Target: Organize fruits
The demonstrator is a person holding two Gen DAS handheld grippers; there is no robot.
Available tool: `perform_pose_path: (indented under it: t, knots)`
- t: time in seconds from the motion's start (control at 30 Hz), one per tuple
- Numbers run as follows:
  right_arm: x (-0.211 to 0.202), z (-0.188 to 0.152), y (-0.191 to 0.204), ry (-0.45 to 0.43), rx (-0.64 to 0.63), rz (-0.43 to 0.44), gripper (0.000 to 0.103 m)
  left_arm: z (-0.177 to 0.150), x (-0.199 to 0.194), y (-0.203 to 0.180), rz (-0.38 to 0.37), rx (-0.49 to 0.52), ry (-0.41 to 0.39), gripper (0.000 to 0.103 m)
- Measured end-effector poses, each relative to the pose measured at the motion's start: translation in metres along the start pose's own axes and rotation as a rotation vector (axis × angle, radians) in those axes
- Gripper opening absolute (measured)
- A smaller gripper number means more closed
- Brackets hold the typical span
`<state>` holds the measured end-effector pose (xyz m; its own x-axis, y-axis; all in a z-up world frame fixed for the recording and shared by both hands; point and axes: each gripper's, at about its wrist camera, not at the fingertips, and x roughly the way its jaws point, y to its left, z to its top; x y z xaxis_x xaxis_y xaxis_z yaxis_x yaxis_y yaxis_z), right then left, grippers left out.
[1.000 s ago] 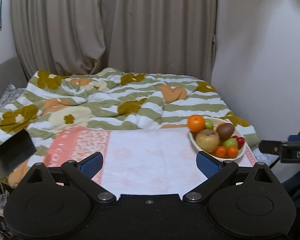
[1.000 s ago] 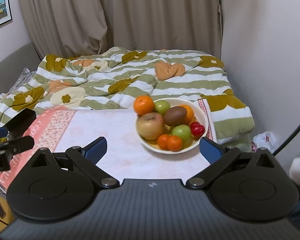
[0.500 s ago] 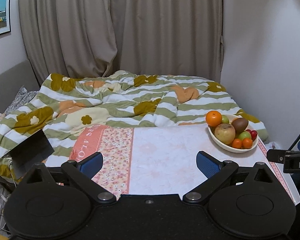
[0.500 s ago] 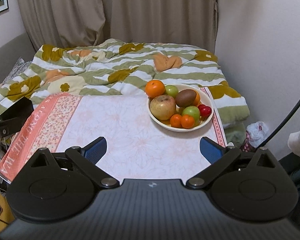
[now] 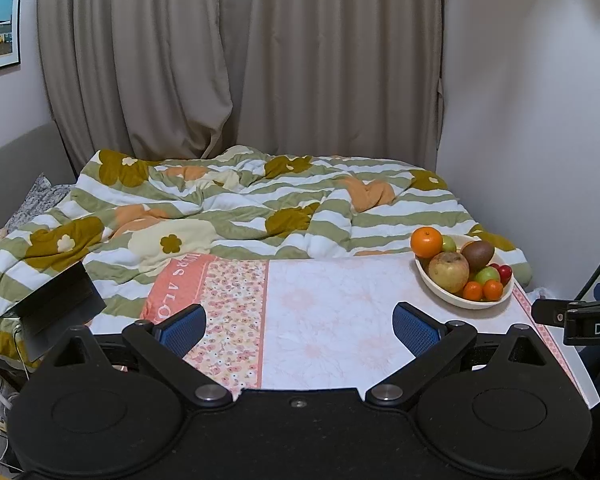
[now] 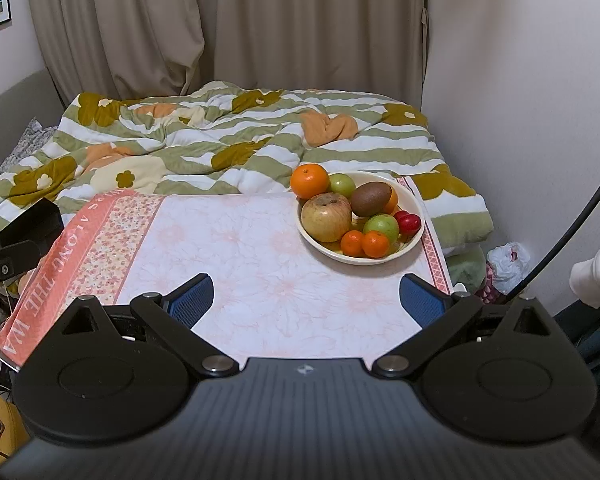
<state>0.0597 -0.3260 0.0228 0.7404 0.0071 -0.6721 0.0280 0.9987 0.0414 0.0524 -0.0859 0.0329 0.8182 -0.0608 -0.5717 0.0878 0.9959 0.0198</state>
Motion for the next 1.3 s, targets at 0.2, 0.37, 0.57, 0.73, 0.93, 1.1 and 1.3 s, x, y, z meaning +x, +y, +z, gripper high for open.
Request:
perform_pose_path:
  t: [0.2,0.37,0.57,0.73,0.93,1.1,1.3]
  knots:
    - [0.0002,0.0013,-0.0007,0.003,0.006,-0.001,0.103,0.0007,-0.0004,0.0002,0.002,-0.002,-0.003,0.101]
    - [0.0014,0.0019,-0.0021,0.005,0.003,-0.002,0.103,0.0028,0.0001,0.001,0.002,-0.008,-0.002,0.101]
    - [0.003,0.0023,-0.0031,0.007,0.003,-0.004,0.103,0.0033,0.0006,0.0012,0.01,-0.01,-0.001,0.101]
    - [0.0027,0.0027,-0.0029,0.007,0.003,-0.004,0.103,0.0036,0.0008,0.0015,0.007,-0.014,-0.002,0.101]
    - [0.0044,0.0021,-0.0034,0.008,0.001,-0.007,0.103,0.0017,0.0012,0.001,0.006,-0.016,-0.003,0.101]
    - [0.0043,0.0015,-0.0031,0.006,0.001,-0.009,0.103,0.0,-0.0001,-0.0001,0.005,-0.002,-0.008,0.101]
    - [0.0048,0.0011,-0.003,0.006,0.003,-0.01,0.103,-0.0001,-0.0036,0.0014,-0.005,-0.004,-0.027,0.102]
